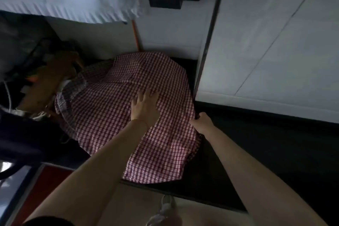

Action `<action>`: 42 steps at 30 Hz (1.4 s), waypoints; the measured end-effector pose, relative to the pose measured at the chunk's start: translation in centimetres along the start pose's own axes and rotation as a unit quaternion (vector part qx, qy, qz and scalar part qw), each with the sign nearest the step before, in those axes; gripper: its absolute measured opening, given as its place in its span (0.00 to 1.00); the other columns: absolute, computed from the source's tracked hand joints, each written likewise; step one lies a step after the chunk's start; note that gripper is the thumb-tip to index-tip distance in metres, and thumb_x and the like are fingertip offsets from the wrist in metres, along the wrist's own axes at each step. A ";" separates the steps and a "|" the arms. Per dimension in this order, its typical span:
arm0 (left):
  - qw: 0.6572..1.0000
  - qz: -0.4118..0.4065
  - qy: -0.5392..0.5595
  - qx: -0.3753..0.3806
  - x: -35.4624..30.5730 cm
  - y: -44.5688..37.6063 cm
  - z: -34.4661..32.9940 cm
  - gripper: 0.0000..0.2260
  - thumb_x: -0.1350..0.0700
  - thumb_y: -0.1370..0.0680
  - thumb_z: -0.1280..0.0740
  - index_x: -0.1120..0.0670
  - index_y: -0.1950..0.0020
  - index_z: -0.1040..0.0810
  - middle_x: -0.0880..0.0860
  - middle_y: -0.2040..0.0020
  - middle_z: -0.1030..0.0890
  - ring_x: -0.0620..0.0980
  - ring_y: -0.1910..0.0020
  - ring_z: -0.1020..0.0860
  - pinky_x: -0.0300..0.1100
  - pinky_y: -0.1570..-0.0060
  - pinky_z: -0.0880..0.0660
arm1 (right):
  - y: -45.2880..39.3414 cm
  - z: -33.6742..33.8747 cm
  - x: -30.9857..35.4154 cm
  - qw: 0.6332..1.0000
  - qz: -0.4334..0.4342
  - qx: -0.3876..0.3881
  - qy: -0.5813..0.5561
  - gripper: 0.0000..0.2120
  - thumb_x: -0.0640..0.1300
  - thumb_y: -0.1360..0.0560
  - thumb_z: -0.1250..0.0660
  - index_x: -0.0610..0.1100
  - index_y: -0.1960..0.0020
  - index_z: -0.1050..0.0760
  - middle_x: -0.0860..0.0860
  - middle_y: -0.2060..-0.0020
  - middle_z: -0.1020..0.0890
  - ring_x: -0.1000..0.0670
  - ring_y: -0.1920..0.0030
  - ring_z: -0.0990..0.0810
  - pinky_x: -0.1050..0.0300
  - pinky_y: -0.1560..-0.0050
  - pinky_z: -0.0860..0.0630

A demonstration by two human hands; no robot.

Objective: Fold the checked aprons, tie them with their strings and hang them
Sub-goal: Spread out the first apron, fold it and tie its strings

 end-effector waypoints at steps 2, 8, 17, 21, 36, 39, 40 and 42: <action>1.000 -0.012 -0.017 0.013 0.4 -0.1 -0.3 0.32 0.50 0.22 0.38 0.48 0.21 0.47 0.55 0.20 0.50 0.59 0.22 0.49 0.58 0.26 0.45 | -0.6 -0.6 -0.1 0.999 -0.019 -0.007 -0.038 0.30 0.61 0.29 0.28 0.41 0.36 0.27 0.45 0.44 0.21 0.48 0.48 0.21 0.53 0.48 0.23; 0.999 -0.045 -0.010 -0.012 0.5 -0.7 -0.3 0.31 0.50 0.23 0.36 0.48 0.22 0.43 0.55 0.21 0.47 0.58 0.22 0.50 0.59 0.26 0.46 | 0.3 -0.5 2.2 0.998 0.015 -0.055 -0.023 0.12 0.50 0.24 0.29 0.42 0.59 0.22 0.46 0.56 0.18 0.49 0.56 0.19 0.56 0.54 0.22; 0.990 -0.097 0.067 -0.076 -6.8 -0.2 1.6 0.26 0.47 0.21 0.42 0.49 0.23 0.40 0.52 0.21 0.43 0.53 0.21 0.50 0.59 0.24 0.55 | 7.5 8.7 3.0 0.992 0.106 -0.052 0.039 0.17 0.54 0.22 0.32 0.39 0.53 0.22 0.48 0.58 0.18 0.52 0.59 0.21 0.60 0.57 0.27; 0.988 -0.121 0.078 -0.051 -12.8 1.2 0.7 0.26 0.45 0.19 0.43 0.49 0.22 0.41 0.52 0.20 0.44 0.53 0.21 0.51 0.58 0.24 0.56 | 9.7 15.5 -1.4 0.983 0.096 -0.144 0.067 0.14 0.50 0.21 0.34 0.39 0.52 0.19 0.46 0.57 0.17 0.50 0.57 0.21 0.58 0.59 0.28; 0.983 -0.115 -0.030 0.142 -34.8 10.3 -14.1 0.36 0.41 0.20 0.41 0.47 0.19 0.58 0.53 0.19 0.59 0.56 0.21 0.60 0.64 0.27 0.49 | 14.8 40.2 -24.7 0.839 -0.160 -0.422 0.304 0.25 0.51 0.23 0.36 0.38 0.31 0.31 0.39 0.29 0.34 0.37 0.27 0.39 0.36 0.28 0.41; 0.966 -0.133 -0.039 0.218 -37.2 11.7 -17.1 0.37 0.36 0.21 0.42 0.46 0.20 0.58 0.51 0.19 0.56 0.56 0.21 0.58 0.65 0.26 0.55 | 12.5 39.6 -24.5 0.851 -0.016 -0.354 0.386 0.29 0.50 0.25 0.33 0.43 0.28 0.35 0.43 0.28 0.33 0.42 0.27 0.38 0.39 0.29 0.38; 0.960 -0.143 -0.040 0.237 -37.6 12.1 -17.6 0.38 0.35 0.22 0.43 0.45 0.20 0.59 0.50 0.19 0.57 0.56 0.21 0.58 0.64 0.25 0.56 | 11.8 38.6 -24.3 0.860 0.040 -0.315 0.399 0.29 0.50 0.26 0.33 0.44 0.27 0.35 0.44 0.28 0.32 0.43 0.28 0.36 0.40 0.29 0.36; 0.953 -0.151 -0.046 0.258 -37.6 12.9 -18.3 0.37 0.34 0.21 0.45 0.44 0.20 0.60 0.50 0.19 0.60 0.56 0.21 0.60 0.63 0.25 0.56 | 10.4 36.4 -24.4 0.882 0.098 -0.219 0.405 0.33 0.51 0.26 0.33 0.48 0.24 0.40 0.47 0.24 0.37 0.45 0.25 0.39 0.41 0.27 0.38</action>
Point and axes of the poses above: each hand's wrist, its own y-axis away from the middle knuckle, its own z-axis out of the back of the hand, x = y × z, the point moved 5 cm from there along -y, towards the middle knuckle
